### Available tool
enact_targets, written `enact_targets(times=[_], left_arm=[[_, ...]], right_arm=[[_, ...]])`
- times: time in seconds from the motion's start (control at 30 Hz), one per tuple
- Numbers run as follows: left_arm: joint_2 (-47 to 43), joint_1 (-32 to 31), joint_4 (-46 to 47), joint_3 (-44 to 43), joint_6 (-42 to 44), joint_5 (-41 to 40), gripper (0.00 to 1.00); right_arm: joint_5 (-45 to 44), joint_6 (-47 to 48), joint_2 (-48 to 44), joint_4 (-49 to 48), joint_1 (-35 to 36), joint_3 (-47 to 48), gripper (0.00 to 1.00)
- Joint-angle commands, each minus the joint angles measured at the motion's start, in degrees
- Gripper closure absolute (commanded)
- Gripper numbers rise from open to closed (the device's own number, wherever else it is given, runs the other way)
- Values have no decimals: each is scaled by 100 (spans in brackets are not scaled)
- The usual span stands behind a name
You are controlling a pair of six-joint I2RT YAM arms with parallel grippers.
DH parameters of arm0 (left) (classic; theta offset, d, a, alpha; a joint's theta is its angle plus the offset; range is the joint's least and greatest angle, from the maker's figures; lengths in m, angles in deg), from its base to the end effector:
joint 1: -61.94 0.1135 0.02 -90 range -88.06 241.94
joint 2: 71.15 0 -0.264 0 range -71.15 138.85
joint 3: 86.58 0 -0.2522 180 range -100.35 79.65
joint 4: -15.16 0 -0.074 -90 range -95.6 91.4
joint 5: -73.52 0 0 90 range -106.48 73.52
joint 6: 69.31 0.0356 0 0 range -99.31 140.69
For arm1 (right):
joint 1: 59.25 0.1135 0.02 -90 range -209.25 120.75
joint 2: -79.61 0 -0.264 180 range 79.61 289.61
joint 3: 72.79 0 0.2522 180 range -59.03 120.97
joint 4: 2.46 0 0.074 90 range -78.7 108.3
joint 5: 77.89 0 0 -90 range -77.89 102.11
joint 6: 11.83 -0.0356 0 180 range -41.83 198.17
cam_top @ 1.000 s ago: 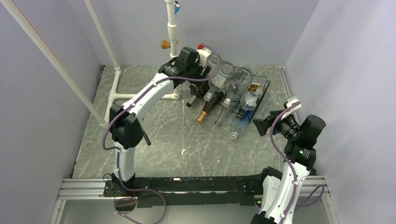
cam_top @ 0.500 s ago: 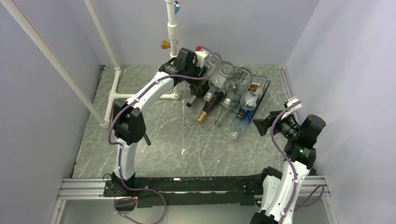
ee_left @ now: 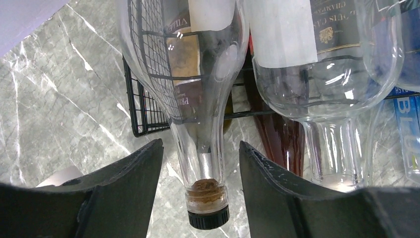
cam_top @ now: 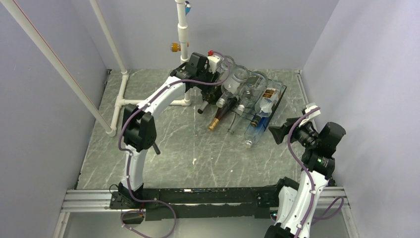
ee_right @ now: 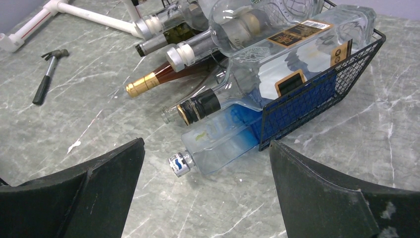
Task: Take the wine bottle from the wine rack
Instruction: Pick up the wine bottle from the wine rack.
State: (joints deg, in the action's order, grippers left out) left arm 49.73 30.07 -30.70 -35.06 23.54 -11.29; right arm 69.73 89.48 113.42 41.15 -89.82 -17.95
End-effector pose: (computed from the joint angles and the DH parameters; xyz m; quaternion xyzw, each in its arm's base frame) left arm 0.4156 -0.2622 0.3057 0.2871 0.8520 -0.1486 0.4118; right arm 0.1203 -0.0362 0.3152 -0.1418 0.7634 0.2006 0.5974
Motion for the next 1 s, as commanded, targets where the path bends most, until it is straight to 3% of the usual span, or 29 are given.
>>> enact_targets(times=[0.0, 0.97], left_arm=[[114, 24, 296, -95, 66, 157, 38], [461, 33, 656, -33, -236, -80, 44]], right_arm=[[179, -44, 24, -242, -28, -11, 1], [179, -52, 12, -260, -46, -21, 1]])
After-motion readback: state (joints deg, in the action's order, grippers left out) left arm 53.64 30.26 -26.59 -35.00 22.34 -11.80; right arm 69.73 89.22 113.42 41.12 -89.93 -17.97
